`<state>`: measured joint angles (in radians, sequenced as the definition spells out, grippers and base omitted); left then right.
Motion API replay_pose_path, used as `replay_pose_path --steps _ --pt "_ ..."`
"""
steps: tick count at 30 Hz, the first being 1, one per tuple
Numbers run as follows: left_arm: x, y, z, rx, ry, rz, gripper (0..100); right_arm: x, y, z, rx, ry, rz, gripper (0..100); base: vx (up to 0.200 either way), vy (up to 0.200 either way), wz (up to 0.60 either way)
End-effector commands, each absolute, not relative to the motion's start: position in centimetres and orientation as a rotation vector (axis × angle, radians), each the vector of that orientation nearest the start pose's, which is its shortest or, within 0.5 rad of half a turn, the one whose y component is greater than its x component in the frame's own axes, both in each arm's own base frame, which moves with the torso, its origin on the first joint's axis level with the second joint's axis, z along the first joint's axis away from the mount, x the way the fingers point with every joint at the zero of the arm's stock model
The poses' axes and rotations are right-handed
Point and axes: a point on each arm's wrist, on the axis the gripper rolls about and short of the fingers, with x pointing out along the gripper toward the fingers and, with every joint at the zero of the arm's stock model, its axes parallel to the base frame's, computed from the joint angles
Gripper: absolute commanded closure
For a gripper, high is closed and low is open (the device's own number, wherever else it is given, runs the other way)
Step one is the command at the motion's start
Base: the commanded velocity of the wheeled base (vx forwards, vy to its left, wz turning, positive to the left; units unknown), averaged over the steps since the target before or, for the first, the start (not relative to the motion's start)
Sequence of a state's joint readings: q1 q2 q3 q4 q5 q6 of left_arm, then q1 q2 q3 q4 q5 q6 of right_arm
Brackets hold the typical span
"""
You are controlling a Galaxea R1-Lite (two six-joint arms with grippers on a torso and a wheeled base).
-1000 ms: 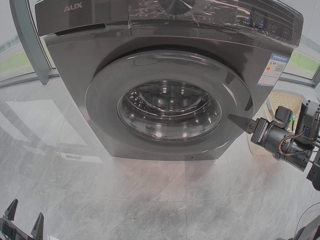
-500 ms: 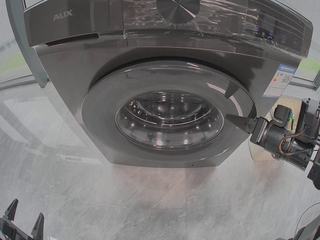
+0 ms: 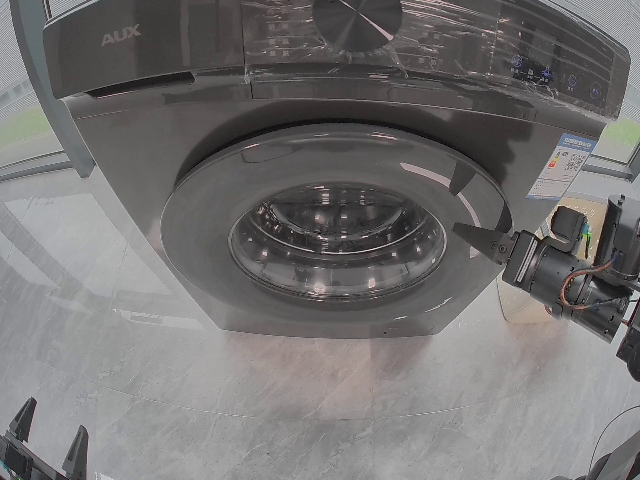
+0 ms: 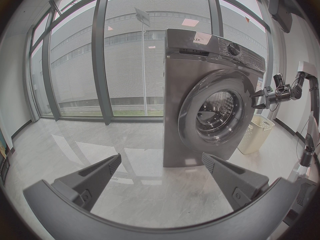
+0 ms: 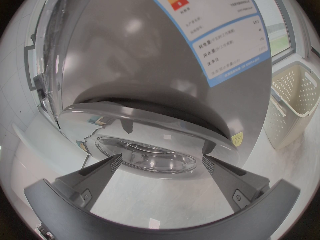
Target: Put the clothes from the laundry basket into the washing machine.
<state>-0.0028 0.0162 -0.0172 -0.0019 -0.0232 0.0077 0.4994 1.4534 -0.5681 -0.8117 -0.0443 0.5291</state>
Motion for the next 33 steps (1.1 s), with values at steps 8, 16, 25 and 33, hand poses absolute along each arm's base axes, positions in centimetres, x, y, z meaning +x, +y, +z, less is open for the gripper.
replay_pose_path --steps 8,16,25,33 --pt "-2.2 0.0 7.6 0.008 0.004 -0.028 0 9.6 8.3 15.4 0.241 0.246 0.669 0 0.0 0.0 0.0" --pt "-2.2 0.0 7.6 0.008 0.003 -0.028 0 5.2 3.5 14.5 0.267 0.065 0.601 0 0.0 0.0 0.0" --pt "-2.2 0.0 7.6 0.008 0.003 -0.028 0 2.0 0.7 13.8 0.145 -0.049 0.345 0 0.0 0.0 0.0" --pt "-2.2 0.0 7.6 0.008 0.003 -0.029 0 -0.7 0.0 12.5 0.12 -0.138 0.14 0 0.0 0.0 0.0"
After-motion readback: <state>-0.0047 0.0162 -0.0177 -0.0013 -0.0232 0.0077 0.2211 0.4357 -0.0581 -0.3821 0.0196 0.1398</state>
